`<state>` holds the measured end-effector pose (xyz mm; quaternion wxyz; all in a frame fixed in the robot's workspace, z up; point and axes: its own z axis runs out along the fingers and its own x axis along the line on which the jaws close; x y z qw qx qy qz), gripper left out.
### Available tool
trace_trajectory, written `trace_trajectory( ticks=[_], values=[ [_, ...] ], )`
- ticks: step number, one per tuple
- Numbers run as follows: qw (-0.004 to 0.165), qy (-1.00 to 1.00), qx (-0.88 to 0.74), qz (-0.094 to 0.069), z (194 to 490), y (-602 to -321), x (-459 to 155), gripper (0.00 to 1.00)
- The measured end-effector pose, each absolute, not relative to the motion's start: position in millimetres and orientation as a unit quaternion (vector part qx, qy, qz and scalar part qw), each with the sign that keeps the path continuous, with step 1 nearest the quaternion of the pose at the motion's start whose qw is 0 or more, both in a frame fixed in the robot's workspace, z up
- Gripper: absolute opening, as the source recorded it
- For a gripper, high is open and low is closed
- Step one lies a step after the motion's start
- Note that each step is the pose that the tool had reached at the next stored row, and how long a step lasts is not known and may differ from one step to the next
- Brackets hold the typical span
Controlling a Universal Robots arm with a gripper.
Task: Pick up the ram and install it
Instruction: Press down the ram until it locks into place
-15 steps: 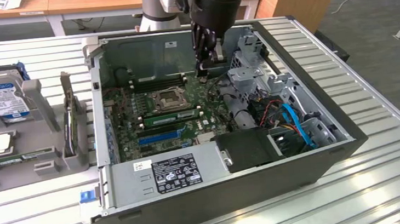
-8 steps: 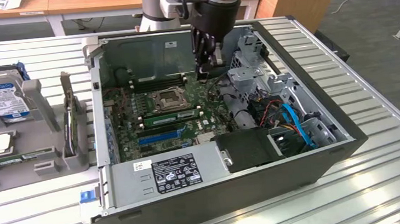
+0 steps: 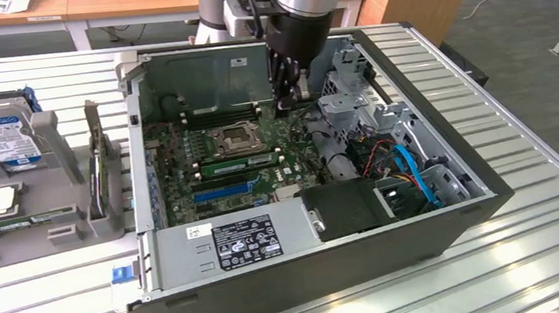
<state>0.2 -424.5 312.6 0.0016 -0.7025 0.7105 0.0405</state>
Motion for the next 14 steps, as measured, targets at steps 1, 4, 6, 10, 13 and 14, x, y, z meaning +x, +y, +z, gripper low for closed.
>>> trace_trajectory(
  ticks=[1,4,6,10,13,14],
  values=[
    [0.002,0.711,-0.703,0.040,311,-425,0,0.10],
    [0.002,0.711,-0.703,0.040,306,-425,0,0.10],
    [0.002,0.711,-0.703,0.040,303,-425,0,0.10],
    [0.002,0.711,-0.703,0.040,298,-425,0,0.10],
    [0.002,0.710,-0.703,0.041,294,-425,0,0.10],
    [0.002,0.710,-0.703,0.040,293,-425,0,0.10]
  ],
)
